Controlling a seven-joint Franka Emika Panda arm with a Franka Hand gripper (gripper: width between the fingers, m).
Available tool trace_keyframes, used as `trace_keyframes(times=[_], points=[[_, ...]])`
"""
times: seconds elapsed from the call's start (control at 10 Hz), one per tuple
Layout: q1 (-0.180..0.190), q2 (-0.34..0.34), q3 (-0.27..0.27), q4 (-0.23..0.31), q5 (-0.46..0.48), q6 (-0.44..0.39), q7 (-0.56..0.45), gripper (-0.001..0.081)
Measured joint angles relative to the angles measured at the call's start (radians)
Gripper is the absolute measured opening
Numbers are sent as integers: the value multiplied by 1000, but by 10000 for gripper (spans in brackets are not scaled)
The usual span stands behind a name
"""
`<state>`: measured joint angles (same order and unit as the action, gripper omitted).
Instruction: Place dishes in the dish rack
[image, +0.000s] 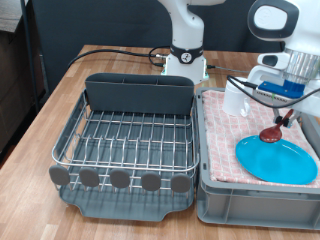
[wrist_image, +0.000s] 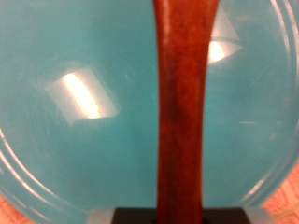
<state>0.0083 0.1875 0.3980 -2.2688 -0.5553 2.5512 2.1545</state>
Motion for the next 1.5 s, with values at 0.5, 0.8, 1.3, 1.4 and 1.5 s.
trace_keyframes(times=[0.5,0.8,1.3,1.4,1.5], points=[[-12,-193,-2,-74,270,-91,-192,78],[-12,-231,-10,-106,298,-95,-195,78],[-19,-323,-83,-180,454,-216,13,78],[-20,-358,-98,-212,478,-208,54,78],[-20,-395,-111,-246,496,-193,93,78]])
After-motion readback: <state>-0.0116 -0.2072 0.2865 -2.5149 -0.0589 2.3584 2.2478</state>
